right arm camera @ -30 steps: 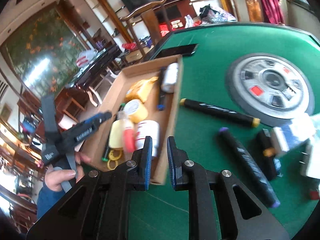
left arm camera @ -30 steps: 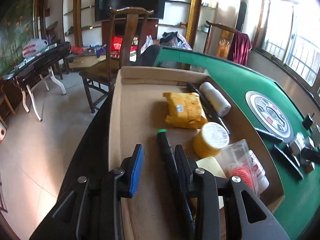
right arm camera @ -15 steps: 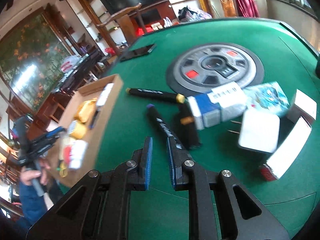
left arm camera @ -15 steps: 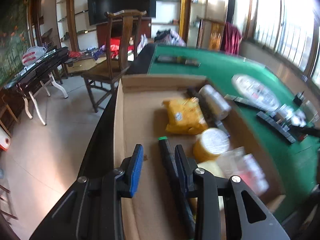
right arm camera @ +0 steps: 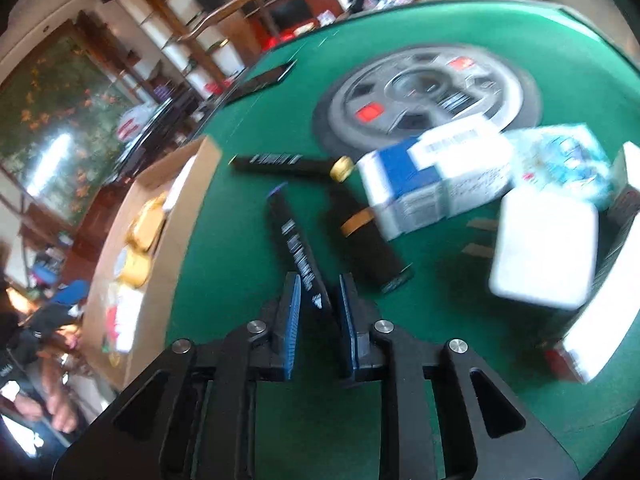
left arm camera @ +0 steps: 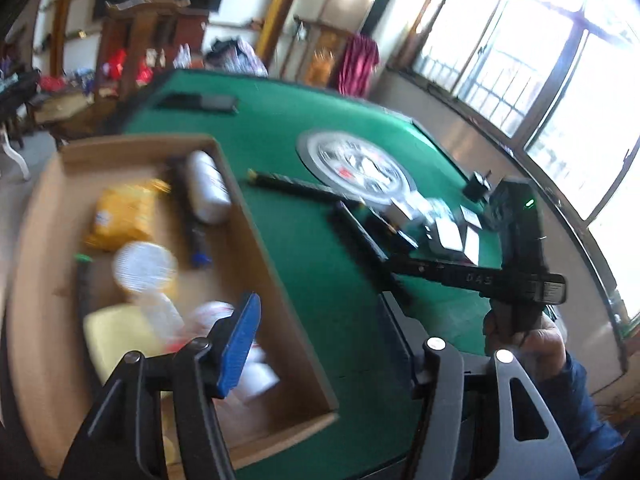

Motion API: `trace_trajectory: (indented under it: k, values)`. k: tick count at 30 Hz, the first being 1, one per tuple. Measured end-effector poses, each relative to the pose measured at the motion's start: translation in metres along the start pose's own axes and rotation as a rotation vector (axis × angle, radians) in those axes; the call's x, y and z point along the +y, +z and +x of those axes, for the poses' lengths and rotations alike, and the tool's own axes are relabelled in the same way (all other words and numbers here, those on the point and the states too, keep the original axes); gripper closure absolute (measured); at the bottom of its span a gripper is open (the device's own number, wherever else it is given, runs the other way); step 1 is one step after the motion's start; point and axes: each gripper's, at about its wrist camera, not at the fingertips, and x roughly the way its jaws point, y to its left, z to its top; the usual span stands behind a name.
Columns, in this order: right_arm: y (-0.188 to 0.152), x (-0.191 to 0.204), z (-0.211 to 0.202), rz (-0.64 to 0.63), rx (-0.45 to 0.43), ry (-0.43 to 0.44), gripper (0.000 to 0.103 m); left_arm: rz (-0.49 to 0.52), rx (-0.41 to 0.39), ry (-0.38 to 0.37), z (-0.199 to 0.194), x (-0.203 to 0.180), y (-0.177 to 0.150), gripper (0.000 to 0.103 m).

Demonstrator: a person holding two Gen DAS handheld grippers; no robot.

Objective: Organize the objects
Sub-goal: 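Grasp the gold-banded black marker with the right gripper while the left gripper approaches the purple-capped marker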

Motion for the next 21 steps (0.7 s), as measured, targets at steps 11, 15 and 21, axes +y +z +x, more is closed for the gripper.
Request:
trace_trajectory:
  k: [11, 15, 21]
  values:
    - [0.034, -0.003, -0.009, -0.068, -0.105, -0.153, 0.084, -0.051, 0.076, 0.014, 0.057, -0.033, 0.022, 0.043]
    - [0.044, -0.008, 0.001, -0.088, -0.065, -0.213, 0.084, -0.056, 0.104, 0.035, 0.075, -0.038, 0.025, 0.043]
    - [0.041, -0.011, 0.009, -0.139, -0.031, -0.238, 0.072, -0.064, 0.131, 0.074, 0.097, -0.042, 0.029, 0.043]
